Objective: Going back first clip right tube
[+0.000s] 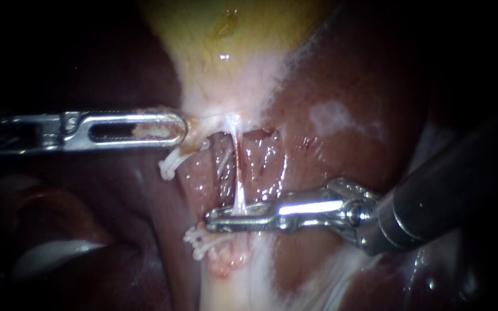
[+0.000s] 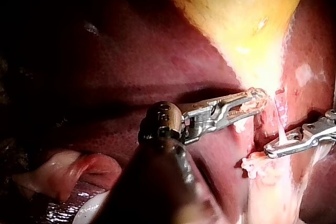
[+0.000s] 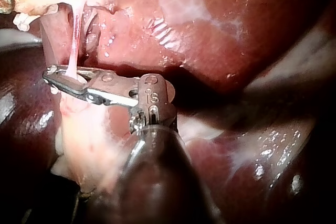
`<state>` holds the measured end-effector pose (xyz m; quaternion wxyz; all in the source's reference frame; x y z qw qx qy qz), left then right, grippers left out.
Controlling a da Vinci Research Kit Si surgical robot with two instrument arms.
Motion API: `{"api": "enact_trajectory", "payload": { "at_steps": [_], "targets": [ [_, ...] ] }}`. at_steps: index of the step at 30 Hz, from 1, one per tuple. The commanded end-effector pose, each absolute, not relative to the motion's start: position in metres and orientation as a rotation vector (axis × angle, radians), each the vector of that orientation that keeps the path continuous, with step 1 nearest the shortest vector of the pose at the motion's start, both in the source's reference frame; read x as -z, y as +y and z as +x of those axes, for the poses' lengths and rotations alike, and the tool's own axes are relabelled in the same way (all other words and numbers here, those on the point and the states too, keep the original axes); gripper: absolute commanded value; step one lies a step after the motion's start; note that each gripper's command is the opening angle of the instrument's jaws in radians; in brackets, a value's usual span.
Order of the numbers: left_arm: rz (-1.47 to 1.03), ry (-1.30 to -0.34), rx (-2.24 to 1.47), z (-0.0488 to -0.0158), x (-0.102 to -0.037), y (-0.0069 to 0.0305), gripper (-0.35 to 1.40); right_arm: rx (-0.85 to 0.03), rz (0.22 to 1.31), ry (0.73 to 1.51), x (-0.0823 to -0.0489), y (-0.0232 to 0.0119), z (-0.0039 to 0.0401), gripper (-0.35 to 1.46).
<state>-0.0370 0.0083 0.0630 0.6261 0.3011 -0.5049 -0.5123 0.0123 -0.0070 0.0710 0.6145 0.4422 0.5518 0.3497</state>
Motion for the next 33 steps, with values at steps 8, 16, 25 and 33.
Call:
{"api": "enact_trajectory", "payload": {
  "at_steps": [8, 16, 25, 33],
  "targets": [
    [0.69, -1.158, 1.175, -0.037, -0.063, 0.0082, -0.35, -0.679, 0.917, 1.328, -0.0708, -0.0072, 0.0125, 0.34],
    [0.69, -1.158, 1.175, -0.037, -0.063, 0.0082, -0.35, -0.61, 0.776, 1.364, -0.0712, -0.0068, 0.0125, 0.5],
    [0.689, -1.158, 1.175, -0.037, -0.0631, 0.0081, -0.35, -0.541, 0.684, 1.382, -0.0714, -0.0068, 0.0103, 0.5],
    [0.689, -1.158, 1.175, -0.037, -0.0631, 0.0081, -0.35, -0.504, 0.642, 1.391, -0.0714, -0.0066, 0.0085, 0.5]
  ]
}}
